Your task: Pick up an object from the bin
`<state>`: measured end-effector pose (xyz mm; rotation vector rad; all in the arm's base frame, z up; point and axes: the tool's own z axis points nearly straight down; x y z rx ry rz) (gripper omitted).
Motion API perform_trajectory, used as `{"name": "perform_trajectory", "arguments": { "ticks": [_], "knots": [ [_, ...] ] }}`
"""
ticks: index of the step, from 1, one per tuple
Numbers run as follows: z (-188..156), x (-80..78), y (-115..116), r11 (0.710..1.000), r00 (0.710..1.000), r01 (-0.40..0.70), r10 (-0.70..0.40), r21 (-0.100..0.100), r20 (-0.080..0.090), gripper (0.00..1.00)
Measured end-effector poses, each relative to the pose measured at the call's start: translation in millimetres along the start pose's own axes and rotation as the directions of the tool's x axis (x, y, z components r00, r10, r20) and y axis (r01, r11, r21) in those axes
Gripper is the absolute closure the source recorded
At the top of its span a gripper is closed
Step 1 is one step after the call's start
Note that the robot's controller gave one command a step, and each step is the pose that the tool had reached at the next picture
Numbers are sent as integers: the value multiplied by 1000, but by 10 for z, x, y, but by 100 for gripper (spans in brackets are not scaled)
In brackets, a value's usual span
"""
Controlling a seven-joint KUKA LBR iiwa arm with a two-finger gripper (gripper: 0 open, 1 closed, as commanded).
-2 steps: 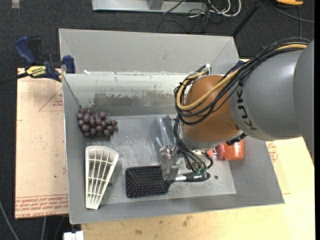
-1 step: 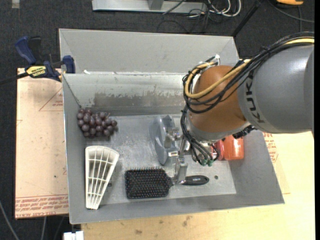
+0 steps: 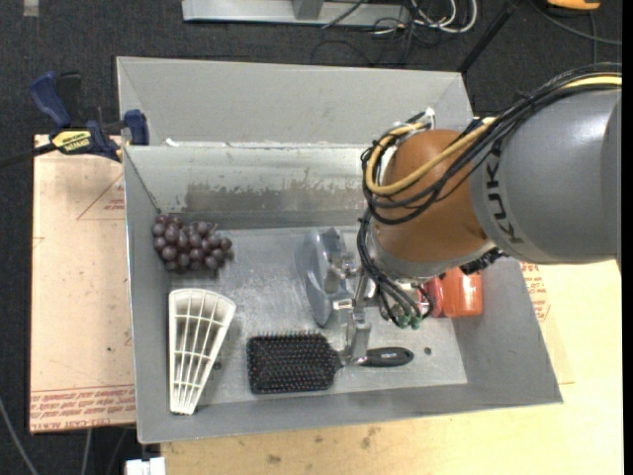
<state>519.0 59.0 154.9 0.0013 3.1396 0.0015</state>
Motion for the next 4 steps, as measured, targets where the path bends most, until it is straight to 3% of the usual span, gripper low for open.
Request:
{"name": "perform_trajectory", "arguments": {
  "ticks": [1, 2, 3, 4],
  "knots": [
    [310, 106, 159, 998, 998, 64, -64, 1, 6, 0],
    [824, 287, 594, 991, 991, 137, -137, -3, 7, 100],
    [824, 287, 594, 991, 991, 136, -136, -3, 7, 100],
    [-708, 150, 572, 989, 989, 146, -146, 0, 0, 100]
  ]
}}
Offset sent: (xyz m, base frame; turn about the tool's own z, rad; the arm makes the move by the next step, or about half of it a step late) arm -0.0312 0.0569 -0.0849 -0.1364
